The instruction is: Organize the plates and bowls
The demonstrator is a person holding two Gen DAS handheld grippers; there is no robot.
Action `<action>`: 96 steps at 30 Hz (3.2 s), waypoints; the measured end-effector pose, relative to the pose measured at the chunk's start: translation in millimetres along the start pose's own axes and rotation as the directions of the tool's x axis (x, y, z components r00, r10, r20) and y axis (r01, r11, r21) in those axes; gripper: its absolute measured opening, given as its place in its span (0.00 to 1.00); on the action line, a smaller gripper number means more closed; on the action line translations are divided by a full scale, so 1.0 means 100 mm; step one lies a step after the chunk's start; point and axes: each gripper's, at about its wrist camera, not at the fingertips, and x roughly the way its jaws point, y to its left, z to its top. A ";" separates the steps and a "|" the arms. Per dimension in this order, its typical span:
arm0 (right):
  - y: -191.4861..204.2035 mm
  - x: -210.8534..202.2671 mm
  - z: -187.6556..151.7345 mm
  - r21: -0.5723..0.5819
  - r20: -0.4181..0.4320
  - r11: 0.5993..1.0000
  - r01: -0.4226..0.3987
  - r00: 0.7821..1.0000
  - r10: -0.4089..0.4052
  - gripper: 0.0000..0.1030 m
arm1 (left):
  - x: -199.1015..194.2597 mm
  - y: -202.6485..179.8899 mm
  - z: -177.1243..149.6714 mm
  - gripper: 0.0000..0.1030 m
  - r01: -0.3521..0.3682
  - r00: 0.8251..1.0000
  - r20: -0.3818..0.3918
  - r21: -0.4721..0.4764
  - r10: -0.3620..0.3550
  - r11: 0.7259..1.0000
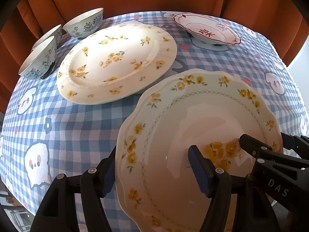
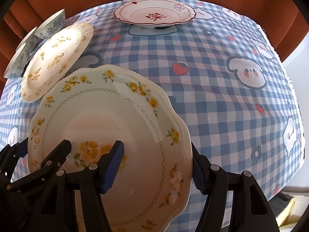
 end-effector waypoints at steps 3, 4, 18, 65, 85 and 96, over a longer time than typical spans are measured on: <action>-0.04 0.02 0.02 0.007 -0.004 1.000 -0.005 1.000 0.005 0.65 | 0.01 -0.03 0.02 0.68 -0.003 1.000 0.001 0.006 0.003 1.000; -0.06 0.02 0.03 0.008 -0.002 1.000 -0.004 1.000 0.004 0.65 | 0.01 -0.04 0.03 0.68 -0.004 1.000 0.001 0.004 0.004 1.000; -0.02 -0.12 -0.12 0.014 0.016 1.000 0.023 1.000 -0.024 0.66 | -0.09 -0.05 0.00 0.73 0.009 1.000 0.014 0.007 -0.009 1.000; 1.55 -0.61 0.77 0.032 0.258 0.998 0.046 0.965 -0.053 0.83 | -0.35 1.73 0.85 0.80 -0.011 0.985 0.171 -0.065 0.022 0.998; 1.29 0.39 1.58 0.010 0.127 0.998 -0.058 0.990 0.056 0.72 | 0.51 1.61 1.28 0.67 -0.046 0.998 0.043 -0.186 0.055 0.981; 1.33 0.54 1.58 -0.022 0.062 0.998 -0.058 0.996 0.059 0.56 | 0.57 1.62 1.26 0.58 -0.040 0.999 0.005 -0.154 0.042 0.987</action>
